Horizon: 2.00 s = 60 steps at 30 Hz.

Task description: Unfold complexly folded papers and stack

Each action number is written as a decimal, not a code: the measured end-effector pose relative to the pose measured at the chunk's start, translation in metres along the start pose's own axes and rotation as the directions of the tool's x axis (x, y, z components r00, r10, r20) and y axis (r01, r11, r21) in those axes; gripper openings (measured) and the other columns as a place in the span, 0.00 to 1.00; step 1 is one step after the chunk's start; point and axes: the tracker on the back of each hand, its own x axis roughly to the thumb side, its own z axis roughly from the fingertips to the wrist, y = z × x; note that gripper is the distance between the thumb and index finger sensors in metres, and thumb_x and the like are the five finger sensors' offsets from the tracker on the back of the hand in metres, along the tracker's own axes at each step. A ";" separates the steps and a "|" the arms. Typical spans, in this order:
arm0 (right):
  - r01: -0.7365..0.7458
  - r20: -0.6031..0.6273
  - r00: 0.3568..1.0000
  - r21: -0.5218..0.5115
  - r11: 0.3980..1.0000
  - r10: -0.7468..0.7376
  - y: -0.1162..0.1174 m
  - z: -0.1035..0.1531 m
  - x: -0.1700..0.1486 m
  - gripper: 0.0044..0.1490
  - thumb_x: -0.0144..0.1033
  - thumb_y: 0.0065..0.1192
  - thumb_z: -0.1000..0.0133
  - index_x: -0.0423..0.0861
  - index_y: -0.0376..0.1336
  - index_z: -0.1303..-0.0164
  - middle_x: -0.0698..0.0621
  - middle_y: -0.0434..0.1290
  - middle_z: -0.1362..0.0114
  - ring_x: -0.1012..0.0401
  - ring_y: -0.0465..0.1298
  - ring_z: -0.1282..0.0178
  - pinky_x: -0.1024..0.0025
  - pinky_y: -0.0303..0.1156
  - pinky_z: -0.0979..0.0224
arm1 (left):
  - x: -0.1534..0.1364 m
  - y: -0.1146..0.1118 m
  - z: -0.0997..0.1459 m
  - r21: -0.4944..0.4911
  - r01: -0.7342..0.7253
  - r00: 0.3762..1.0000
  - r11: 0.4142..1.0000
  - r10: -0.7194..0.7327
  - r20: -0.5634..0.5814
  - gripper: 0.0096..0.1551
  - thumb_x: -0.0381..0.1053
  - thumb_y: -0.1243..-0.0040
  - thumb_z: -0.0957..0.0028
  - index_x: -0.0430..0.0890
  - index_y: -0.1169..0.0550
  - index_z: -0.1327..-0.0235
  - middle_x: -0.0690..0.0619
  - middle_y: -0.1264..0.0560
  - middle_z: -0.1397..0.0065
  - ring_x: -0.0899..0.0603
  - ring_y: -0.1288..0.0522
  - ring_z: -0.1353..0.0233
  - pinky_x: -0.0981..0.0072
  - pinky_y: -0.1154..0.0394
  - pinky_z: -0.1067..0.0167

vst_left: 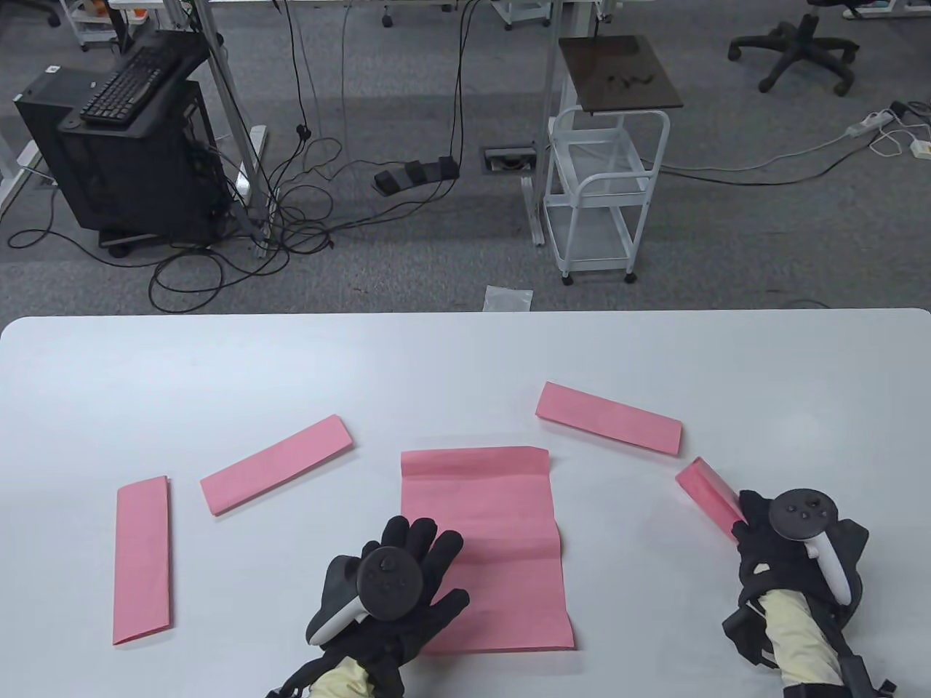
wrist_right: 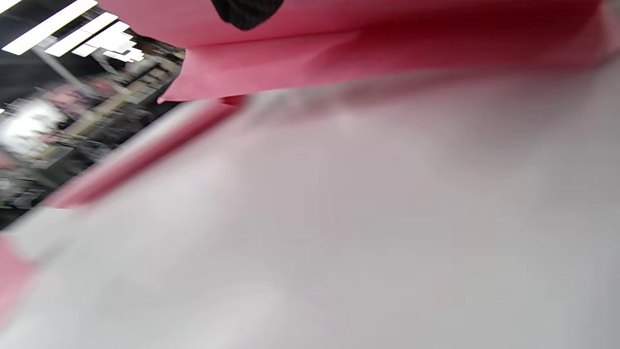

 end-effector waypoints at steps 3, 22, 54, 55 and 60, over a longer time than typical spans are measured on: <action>0.194 0.216 0.956 0.046 0.980 -0.199 -0.004 0.027 0.036 0.35 0.44 0.45 0.40 0.59 0.47 0.19 0.51 0.46 0.11 0.49 0.42 0.13 0.44 0.30 0.19 | 0.001 0.000 -0.002 0.021 -0.036 0.999 0.999 0.036 0.008 0.41 0.66 0.61 0.39 0.60 0.62 0.21 0.54 0.74 0.17 0.40 0.83 0.23 0.37 0.80 0.34; 0.555 0.047 0.149 0.823 0.123 -0.988 0.137 0.101 0.155 0.37 0.57 0.28 0.40 0.78 0.26 0.25 0.55 0.30 0.09 0.54 0.22 0.14 0.43 0.15 0.24 | -0.002 -0.015 -0.010 -0.204 -0.702 0.668 0.682 0.730 0.143 0.46 0.66 0.49 0.40 0.45 0.49 0.19 0.43 0.41 0.15 0.34 0.37 0.18 0.38 0.43 0.24; 0.657 0.504 0.523 0.276 0.702 -0.688 0.084 0.066 0.138 0.23 0.40 0.59 0.45 0.43 0.71 0.44 0.48 0.79 0.48 0.49 0.74 0.36 0.36 0.44 0.21 | -0.049 0.020 0.014 0.199 -0.732 0.667 0.652 0.745 0.016 0.25 0.54 0.45 0.39 0.43 0.26 0.34 0.57 0.11 0.53 0.48 0.11 0.51 0.54 0.25 0.35; 0.666 0.490 0.512 0.291 0.686 -0.705 0.087 0.064 0.138 0.23 0.40 0.60 0.45 0.44 0.71 0.44 0.47 0.79 0.47 0.48 0.73 0.35 0.36 0.44 0.21 | -0.051 0.018 0.013 0.171 -0.770 0.626 0.615 0.779 0.020 0.28 0.55 0.45 0.39 0.42 0.29 0.30 0.52 0.14 0.43 0.45 0.13 0.44 0.52 0.28 0.31; 0.633 0.437 0.492 0.414 0.654 -0.753 0.100 0.061 0.138 0.23 0.40 0.60 0.44 0.45 0.72 0.43 0.46 0.79 0.43 0.45 0.69 0.29 0.34 0.39 0.22 | -0.054 0.008 0.011 0.142 -0.859 0.499 0.491 0.866 0.025 0.46 0.69 0.53 0.39 0.39 0.44 0.22 0.40 0.32 0.22 0.36 0.26 0.27 0.40 0.40 0.25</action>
